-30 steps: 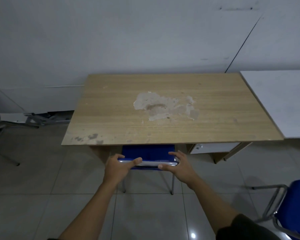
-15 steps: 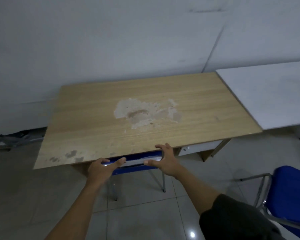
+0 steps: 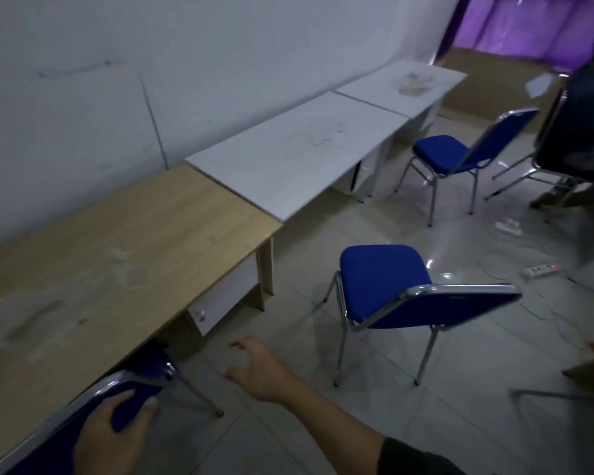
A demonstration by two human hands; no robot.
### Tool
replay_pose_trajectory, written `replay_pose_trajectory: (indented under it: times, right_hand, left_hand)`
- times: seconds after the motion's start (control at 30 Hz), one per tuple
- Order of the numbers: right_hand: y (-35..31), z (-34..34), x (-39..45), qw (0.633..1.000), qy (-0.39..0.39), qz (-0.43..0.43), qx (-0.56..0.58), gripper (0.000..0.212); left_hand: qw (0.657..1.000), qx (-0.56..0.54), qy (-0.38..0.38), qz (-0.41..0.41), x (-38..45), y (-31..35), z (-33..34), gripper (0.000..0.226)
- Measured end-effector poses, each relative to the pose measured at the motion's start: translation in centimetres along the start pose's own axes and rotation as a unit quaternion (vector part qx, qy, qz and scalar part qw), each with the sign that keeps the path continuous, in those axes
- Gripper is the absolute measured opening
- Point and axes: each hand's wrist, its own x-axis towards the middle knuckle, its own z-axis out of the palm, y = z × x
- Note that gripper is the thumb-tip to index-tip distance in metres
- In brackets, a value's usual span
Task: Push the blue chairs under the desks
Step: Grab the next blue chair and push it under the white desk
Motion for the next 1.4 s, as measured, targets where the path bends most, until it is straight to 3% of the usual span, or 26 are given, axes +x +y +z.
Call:
replay_pose_trajectory:
  times: [0.07,0.13,0.33,0.47,0.6,0.73,0.9,1.07,1.17,1.4]
  right_hand:
    - [1.9,-4.7,-0.8,0.999,0.033,0.018,-0.01,0.058]
    - [4.3,-10.2,-1.7,0.997,0.066,0.023,-0.013,0.057]
    - [11.2,-23.7,-5.5,0.985,0.157,0.063,-0.039,0.053]
    - [17.4,-31.5,-9.5,0.951,0.266,0.095,-0.124,0.04]
    - [22.4,-36.4,-12.3,0.925,0.317,0.152,-0.142,0.039]
    - [26.8,-40.4,-13.5,0.923,0.341,0.126,-0.125,0.034]
    - [31.4,-44.4,-13.3,0.93,0.306,0.143,-0.144,0.055]
    - [33.3,-46.3,-13.1,0.954,0.23,0.156,-0.109,0.081]
    - [33.9,-47.1,-12.4,0.961,0.214,0.16,-0.071,0.07]
    - [36.2,-46.8,-12.0,0.956,0.279,0.087,-0.016,0.043]
  left_hand:
    - [1.0,-0.011,-0.006,0.012,-2.9,6.1,3.1,0.036]
    - [0.998,0.001,-0.046,0.043,-4.6,12.3,7.8,0.027]
    - [0.986,-0.008,-0.107,0.129,-7.9,22.7,21.4,0.025]
    - [0.964,0.013,-0.184,0.191,-10.4,28.9,31.4,0.027]
    - [0.932,0.025,-0.246,0.264,-11.7,33.3,38.5,0.02]
    - [0.913,0.042,-0.258,0.312,-11.8,36.6,44.4,0.034]
    - [0.914,0.126,-0.233,0.306,-10.8,39.5,49.7,0.042]
    - [0.91,0.213,-0.223,0.276,-9.9,40.8,52.2,0.075]
    - [0.92,0.199,-0.231,0.247,-9.1,41.1,52.8,0.087]
    - [0.937,0.173,-0.254,0.169,-8.8,42.5,53.0,0.086]
